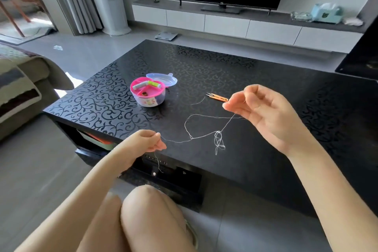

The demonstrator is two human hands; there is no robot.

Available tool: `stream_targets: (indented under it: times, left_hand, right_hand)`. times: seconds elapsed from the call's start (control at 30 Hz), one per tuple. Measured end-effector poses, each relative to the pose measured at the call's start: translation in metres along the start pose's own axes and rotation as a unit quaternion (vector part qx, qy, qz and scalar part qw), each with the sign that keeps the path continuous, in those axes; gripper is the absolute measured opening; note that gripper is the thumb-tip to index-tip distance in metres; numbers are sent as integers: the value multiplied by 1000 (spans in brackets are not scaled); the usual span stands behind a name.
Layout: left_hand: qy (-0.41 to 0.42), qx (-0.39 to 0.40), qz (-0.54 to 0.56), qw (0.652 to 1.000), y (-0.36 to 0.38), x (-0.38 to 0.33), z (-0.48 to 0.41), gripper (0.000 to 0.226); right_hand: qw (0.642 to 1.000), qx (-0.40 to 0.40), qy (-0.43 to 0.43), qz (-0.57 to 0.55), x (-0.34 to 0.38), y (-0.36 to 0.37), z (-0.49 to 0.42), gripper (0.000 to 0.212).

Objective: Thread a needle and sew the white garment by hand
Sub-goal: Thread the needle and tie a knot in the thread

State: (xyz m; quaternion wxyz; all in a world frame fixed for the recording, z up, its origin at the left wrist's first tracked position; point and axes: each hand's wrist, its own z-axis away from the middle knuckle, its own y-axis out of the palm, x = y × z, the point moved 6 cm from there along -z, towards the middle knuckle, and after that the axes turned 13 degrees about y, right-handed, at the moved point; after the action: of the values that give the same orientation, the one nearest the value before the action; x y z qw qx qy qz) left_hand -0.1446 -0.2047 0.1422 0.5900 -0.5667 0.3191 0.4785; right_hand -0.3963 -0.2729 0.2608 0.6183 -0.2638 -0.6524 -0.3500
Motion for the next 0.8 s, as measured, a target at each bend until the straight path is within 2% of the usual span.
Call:
stream_targets:
  times: [0.03, 0.07, 0.13, 0.17, 0.2, 0.27, 0.33, 0.4, 0.5, 0.57, 0.6, 0.73, 0.8]
  left_hand:
    - [11, -2, 27, 1000, -4, -15, 3, 35]
    - [20, -8, 68, 997, -9, -28, 5, 36]
    - [29, -24, 176, 984, -15, -49, 8, 35]
    - [29, -28, 207, 977, -17, -59, 10, 35]
    - [31, -31, 213, 976, -20, -67, 10, 34]
    - [41, -20, 176, 983, -24, -82, 13, 34]
    - [63, 13, 104, 992, -24, -95, 16, 33]
    - [92, 61, 23, 994, -19, -108, 19, 30]
    - [123, 136, -55, 982, -5, -127, 26, 29]
    - [136, 158, -92, 974, -1, -134, 29, 29]
    - [142, 160, -104, 971, -1, -136, 29, 29]
    - [158, 156, -92, 971, -4, -136, 32, 29]
    - [162, 157, -83, 971, -3, -133, 34, 28]
  right_hand:
    - [1000, -4, 9, -26, 4, 1, -4, 29]
    - [999, -36, 27, 17, 4, 1, -10, 29]
    - [966, -114, 58, 223, 2, 2, -20, 24]
    - [954, -129, 60, 263, 2, 3, -22, 22]
    - [960, -126, 55, 244, 7, 6, -21, 23]
    - [983, -104, 39, 145, 21, 14, -17, 25]
    - [981, -109, 20, 158, 30, 19, -15, 20]
    - [980, -66, 29, 186, 25, 38, -18, 12]
    - [976, 48, 70, 198, 9, 70, -21, 36]
    - [973, 73, 62, 209, 6, 81, -23, 44]
    - [973, 55, 42, 221, 8, 82, -24, 45]
    - [954, -118, -104, 256, 21, 75, -23, 47]
    - [958, -135, -114, 227, 19, 76, -23, 48]
